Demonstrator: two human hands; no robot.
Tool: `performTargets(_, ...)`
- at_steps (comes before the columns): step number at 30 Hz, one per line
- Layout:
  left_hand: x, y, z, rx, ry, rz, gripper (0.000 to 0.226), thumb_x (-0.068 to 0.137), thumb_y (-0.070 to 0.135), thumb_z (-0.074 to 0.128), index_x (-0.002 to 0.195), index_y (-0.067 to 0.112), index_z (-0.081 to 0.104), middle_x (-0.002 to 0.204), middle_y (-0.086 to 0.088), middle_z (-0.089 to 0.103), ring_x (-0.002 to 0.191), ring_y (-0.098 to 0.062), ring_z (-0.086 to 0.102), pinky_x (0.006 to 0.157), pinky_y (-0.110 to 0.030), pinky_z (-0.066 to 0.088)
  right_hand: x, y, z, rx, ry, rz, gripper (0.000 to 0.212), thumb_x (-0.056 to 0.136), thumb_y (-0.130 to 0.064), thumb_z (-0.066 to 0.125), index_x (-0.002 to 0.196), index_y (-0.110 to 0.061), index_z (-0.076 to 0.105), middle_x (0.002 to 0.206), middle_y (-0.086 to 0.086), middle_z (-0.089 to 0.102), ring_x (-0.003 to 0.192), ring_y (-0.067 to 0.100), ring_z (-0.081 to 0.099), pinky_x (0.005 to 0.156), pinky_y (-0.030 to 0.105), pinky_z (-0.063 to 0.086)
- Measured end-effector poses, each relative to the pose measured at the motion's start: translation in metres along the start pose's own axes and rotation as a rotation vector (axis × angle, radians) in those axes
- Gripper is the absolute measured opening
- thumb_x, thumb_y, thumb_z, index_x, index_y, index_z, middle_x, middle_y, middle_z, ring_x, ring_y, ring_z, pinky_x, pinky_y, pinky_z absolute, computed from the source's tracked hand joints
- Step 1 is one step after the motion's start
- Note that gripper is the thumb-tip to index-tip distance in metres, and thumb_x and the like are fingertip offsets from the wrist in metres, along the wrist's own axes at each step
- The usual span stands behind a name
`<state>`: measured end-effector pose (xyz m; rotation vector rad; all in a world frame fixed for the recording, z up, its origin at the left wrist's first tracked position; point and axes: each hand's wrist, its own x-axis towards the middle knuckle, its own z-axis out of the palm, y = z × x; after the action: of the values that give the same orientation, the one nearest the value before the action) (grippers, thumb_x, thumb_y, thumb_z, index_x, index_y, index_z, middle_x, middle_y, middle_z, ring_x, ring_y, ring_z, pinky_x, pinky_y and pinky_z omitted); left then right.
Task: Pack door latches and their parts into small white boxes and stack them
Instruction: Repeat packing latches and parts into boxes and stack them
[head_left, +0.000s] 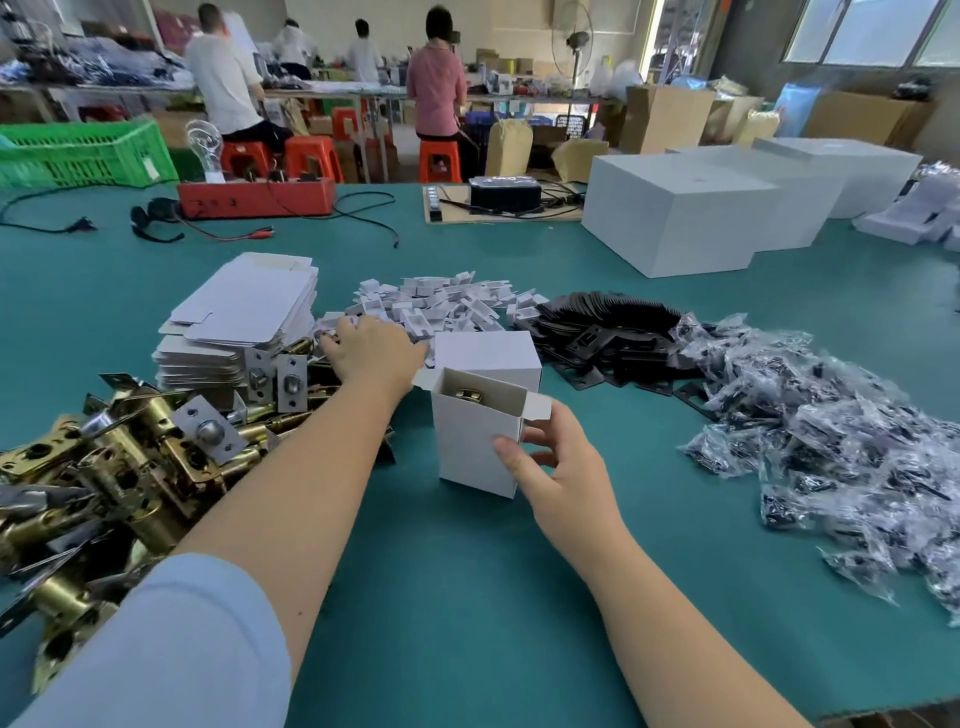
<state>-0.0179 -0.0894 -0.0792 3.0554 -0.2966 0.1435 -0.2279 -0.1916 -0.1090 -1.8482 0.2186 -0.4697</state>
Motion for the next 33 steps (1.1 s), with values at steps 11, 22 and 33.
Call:
performTargets(11, -0.002, 0.01, -0.006, -0.47, 0.22, -0.094, 0.019, 0.091, 0.032, 0.053, 0.098, 0.024, 0.07, 0.115, -0.005, 0.063, 0.116, -0.031, 0.045, 0.095, -0.043, 0.033, 0.002, 0.0, -0.003, -0.002, 0.002, -0.012, 0.028, 0.088, -0.039, 0.061, 0.103, -0.058, 0.047, 0.104, -0.027, 0.061, 0.092, -0.006, 0.056, 0.069, 0.008, 0.045)
performTargets(22, -0.116, 0.018, -0.086, -1.277, 0.21, 0.283, 0.008, 0.079, 0.021, 0.071, 0.075, 0.018, 0.064, 0.065, 0.004, 0.069, 0.058, -0.003, 0.063, 0.056, -0.016, 0.051, 0.002, 0.001, -0.001, 0.016, 0.04, -0.034, 0.024, 0.09, -0.032, 0.062, 0.108, -0.044, 0.051, 0.106, -0.018, 0.064, 0.094, -0.004, 0.058, 0.075, 0.022, 0.05)
performTargets(33, -0.142, 0.011, -0.063, -0.657, 0.258, 0.526, 0.006, 0.089, 0.025, 0.065, 0.086, 0.022, 0.069, 0.079, 0.012, 0.064, 0.085, -0.016, 0.061, 0.084, -0.039, 0.05, -0.001, -0.003, 0.0, 0.016, 0.048, -0.065, 0.028, 0.091, -0.029, 0.061, 0.1, -0.051, 0.049, 0.098, -0.029, 0.061, 0.093, -0.003, 0.058, 0.077, 0.03, 0.053)
